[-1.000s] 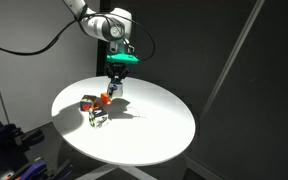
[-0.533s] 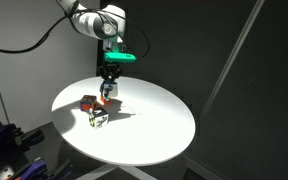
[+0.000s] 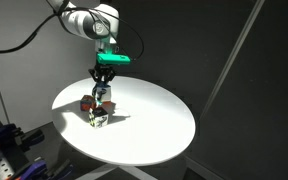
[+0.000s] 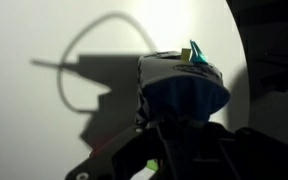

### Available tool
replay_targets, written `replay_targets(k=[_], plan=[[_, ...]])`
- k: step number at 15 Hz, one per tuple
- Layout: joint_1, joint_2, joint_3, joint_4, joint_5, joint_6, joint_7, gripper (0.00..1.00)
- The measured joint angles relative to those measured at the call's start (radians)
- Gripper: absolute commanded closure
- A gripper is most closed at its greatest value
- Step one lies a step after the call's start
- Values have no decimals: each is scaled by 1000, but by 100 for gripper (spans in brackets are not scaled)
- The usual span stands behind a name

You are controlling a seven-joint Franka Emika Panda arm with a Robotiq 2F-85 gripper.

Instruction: Pick up the block with the number four on it and put it on the block to the bottom far left

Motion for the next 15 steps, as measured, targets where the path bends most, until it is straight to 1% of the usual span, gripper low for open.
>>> replay_targets(k=[8, 15], plan=[[21, -57, -9, -131, -5, 127, -54, 94], [72, -70, -8, -159, -5, 167, -54, 94]])
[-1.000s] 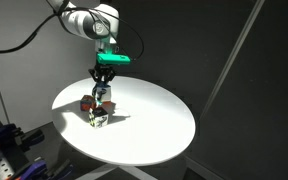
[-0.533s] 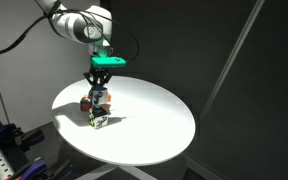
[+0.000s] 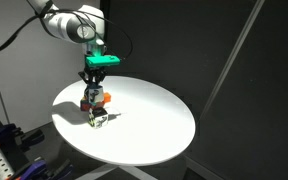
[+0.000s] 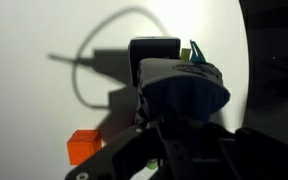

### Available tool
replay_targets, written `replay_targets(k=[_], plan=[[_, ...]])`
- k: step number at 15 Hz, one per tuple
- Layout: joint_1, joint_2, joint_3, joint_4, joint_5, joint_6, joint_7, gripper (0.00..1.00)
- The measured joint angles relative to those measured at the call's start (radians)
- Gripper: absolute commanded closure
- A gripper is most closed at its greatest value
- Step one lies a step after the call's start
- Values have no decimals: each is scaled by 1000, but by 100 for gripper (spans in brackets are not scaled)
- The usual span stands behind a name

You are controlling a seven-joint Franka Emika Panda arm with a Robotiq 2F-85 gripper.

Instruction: Pick up the block with the number four on it and put it on the block to the bottom far left

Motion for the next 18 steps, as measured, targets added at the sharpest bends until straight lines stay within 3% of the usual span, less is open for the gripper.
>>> replay_targets(k=[3, 4, 12, 13, 18], plan=[[20, 0, 1, 0, 0, 6, 1, 94], [25, 0, 1, 0, 0, 6, 1, 77], [30, 0, 1, 0, 0, 8, 2, 77], [30, 0, 1, 0, 0, 8, 2, 94], [30, 8, 1, 1, 0, 8, 2, 94]])
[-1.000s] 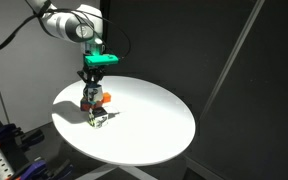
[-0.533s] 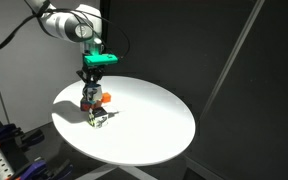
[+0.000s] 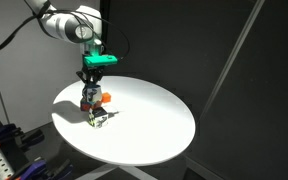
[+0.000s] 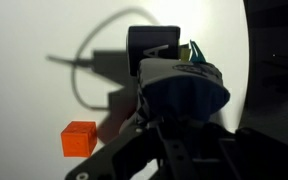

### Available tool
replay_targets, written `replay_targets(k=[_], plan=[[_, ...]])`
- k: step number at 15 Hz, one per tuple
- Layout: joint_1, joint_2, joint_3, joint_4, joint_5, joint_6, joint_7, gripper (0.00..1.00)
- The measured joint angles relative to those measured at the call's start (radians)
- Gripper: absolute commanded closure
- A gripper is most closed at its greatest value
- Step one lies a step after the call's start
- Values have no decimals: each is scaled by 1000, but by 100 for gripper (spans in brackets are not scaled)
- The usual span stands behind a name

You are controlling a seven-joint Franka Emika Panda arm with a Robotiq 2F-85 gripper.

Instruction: Pick up the block with the number four on it and put it on the block to the bottom far left

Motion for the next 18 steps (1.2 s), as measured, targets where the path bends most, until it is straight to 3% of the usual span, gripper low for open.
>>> replay_targets(k=[18], plan=[[73, 30, 65, 49, 1, 0, 18, 94]])
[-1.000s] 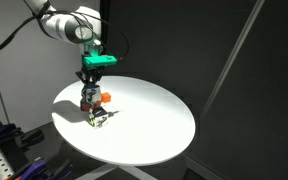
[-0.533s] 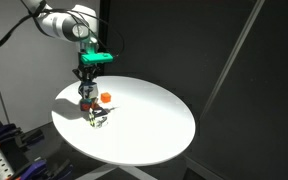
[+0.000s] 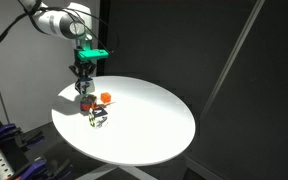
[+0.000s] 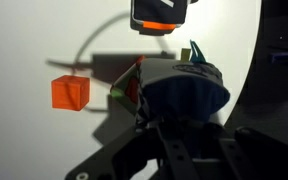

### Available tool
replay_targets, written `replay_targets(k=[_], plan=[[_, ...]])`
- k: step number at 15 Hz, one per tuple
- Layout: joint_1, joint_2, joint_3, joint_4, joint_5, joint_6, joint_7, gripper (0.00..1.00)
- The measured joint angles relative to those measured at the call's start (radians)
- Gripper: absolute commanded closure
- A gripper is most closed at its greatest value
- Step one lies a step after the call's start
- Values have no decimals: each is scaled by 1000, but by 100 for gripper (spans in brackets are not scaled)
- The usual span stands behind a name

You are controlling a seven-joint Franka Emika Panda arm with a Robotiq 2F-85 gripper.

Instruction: Pick up the block with the number four on it and put it on the block to the bottom far left

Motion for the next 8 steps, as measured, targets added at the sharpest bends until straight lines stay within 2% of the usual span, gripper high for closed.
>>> replay_targets(k=[8], plan=[[8, 86, 14, 93, 0, 0, 37, 94]])
